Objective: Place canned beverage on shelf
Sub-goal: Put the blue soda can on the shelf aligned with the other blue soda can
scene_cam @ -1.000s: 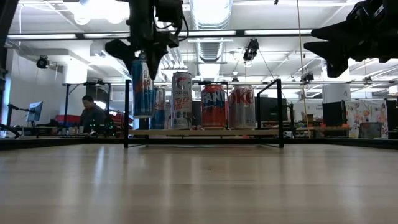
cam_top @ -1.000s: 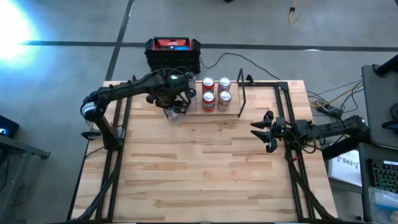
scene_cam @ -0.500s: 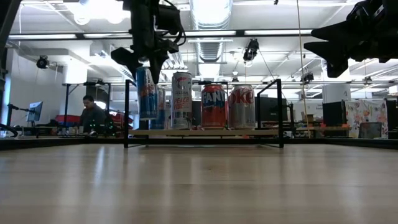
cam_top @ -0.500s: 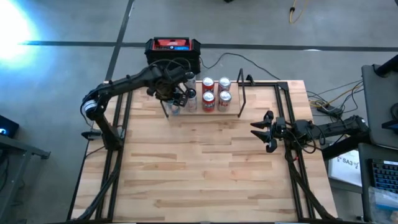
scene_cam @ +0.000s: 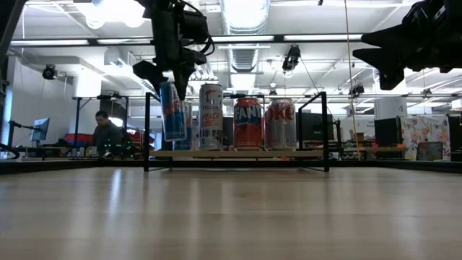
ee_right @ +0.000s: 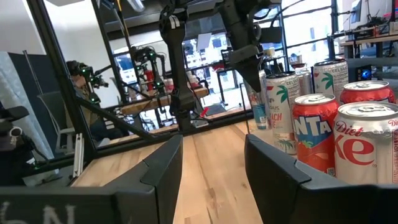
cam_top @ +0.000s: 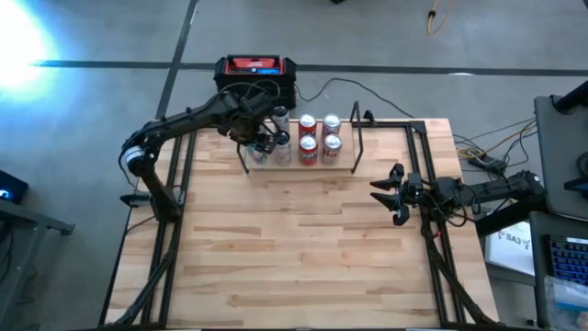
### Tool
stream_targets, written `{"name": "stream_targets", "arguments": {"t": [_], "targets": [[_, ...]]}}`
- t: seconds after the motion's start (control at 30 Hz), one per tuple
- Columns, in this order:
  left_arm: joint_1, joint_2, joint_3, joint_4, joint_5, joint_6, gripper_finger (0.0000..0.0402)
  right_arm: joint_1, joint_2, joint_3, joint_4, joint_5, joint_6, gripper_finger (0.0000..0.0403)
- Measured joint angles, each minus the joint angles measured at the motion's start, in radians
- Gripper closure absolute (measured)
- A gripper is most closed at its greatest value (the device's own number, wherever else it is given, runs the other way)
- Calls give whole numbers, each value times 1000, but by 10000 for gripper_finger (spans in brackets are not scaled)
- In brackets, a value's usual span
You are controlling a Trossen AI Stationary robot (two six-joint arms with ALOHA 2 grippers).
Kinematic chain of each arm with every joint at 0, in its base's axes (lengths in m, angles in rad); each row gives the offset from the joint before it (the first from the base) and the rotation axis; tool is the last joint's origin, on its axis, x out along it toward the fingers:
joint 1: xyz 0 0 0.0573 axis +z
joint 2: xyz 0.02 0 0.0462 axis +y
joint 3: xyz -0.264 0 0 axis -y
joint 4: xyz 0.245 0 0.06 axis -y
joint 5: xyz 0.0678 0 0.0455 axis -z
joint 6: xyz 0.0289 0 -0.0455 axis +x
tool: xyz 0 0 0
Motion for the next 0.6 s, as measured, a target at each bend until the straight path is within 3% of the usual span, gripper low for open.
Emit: {"name": "stream_targets", "arguments": {"t": [0.3,0.6], "targets": [[22,82,25,0,24,40,179,0,0,0,0,0,0,245],[31,147,163,-109,22,49,178,0,0,0,0,0,0,245]]}}
